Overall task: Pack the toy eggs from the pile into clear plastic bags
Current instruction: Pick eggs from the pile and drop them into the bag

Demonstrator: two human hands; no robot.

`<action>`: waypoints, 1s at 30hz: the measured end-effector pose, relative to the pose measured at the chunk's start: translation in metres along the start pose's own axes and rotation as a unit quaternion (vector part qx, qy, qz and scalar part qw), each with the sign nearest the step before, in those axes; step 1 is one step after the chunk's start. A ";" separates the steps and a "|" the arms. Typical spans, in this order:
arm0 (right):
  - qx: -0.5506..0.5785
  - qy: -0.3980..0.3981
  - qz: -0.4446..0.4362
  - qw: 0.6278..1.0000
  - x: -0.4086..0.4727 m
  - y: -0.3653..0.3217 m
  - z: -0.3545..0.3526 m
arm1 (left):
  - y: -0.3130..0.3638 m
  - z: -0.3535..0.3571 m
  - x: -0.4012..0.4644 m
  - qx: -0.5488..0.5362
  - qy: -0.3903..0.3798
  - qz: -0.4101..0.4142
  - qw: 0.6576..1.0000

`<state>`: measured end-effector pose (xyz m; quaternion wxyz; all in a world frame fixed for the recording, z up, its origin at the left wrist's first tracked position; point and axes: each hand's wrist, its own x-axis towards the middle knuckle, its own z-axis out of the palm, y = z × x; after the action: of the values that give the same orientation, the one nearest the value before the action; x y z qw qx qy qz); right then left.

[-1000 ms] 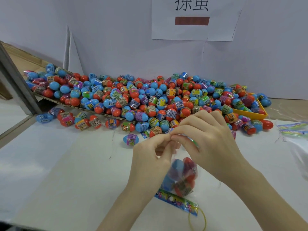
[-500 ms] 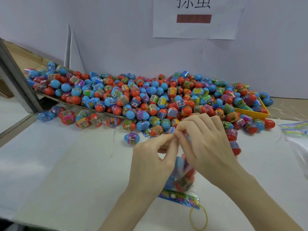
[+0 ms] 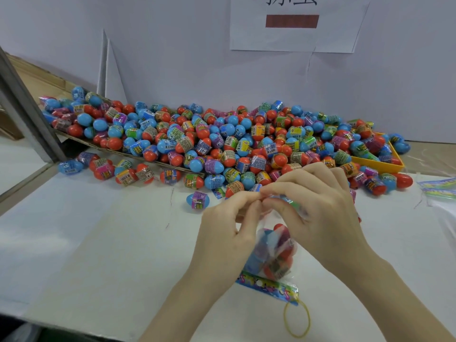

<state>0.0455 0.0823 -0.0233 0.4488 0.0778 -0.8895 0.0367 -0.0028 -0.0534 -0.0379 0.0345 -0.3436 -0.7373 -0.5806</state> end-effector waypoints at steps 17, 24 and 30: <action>-0.118 0.028 -0.151 0.981 0.009 0.003 0.000 | 0.001 -0.001 -0.004 0.137 0.000 0.031 0.990; 0.036 0.009 0.031 0.999 0.005 0.005 0.002 | 0.000 -0.001 -0.003 0.025 0.013 -0.017 0.999; 0.168 0.054 0.166 0.970 0.000 0.007 -0.011 | -0.001 -0.004 0.001 -0.129 0.008 -0.091 0.988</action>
<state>0.0524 0.0909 -0.0167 0.4644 0.0016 -0.8455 0.2635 -0.0052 -0.0567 -0.0366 -0.0569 -0.2723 -0.6844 -0.6739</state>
